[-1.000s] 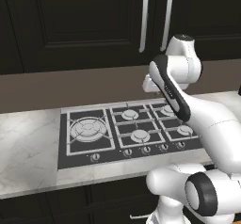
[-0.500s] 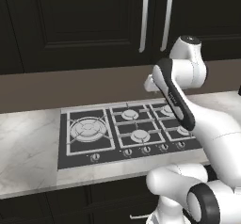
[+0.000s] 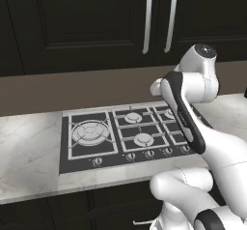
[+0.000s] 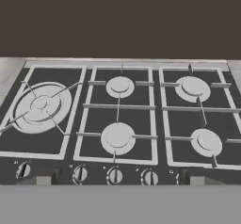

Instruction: Open the cabinet, pick the kettle from the cabinet, and place it in the sink.

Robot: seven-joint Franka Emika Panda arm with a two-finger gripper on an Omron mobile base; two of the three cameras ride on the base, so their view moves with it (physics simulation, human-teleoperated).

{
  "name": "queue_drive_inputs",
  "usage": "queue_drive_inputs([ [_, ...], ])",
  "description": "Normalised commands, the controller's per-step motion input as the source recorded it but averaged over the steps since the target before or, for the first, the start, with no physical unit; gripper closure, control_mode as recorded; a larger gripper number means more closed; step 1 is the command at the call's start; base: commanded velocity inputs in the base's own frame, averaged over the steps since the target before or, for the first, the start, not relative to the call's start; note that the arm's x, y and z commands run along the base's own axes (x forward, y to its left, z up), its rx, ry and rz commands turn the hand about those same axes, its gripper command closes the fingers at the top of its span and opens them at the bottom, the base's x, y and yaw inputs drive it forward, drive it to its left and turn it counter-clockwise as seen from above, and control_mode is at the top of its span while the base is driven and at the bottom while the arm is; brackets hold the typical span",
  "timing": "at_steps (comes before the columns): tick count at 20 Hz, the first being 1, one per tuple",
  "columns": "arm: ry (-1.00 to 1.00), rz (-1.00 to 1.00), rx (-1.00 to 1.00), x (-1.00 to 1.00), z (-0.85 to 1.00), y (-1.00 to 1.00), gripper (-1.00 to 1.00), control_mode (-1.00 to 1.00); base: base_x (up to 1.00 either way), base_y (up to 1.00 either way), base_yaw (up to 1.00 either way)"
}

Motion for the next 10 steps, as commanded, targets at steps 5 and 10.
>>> queue_drive_inputs([
  [5, -0.17, 0.00, 0.01, -0.10, 0.27, -0.01, -1.00, -1.00, 0.00, 0.00, 0.00],
  [10, -0.02, 0.00, 0.03, -0.04, 0.33, -0.05, -1.00, -1.00, 0.00, 0.00, 0.00],
])
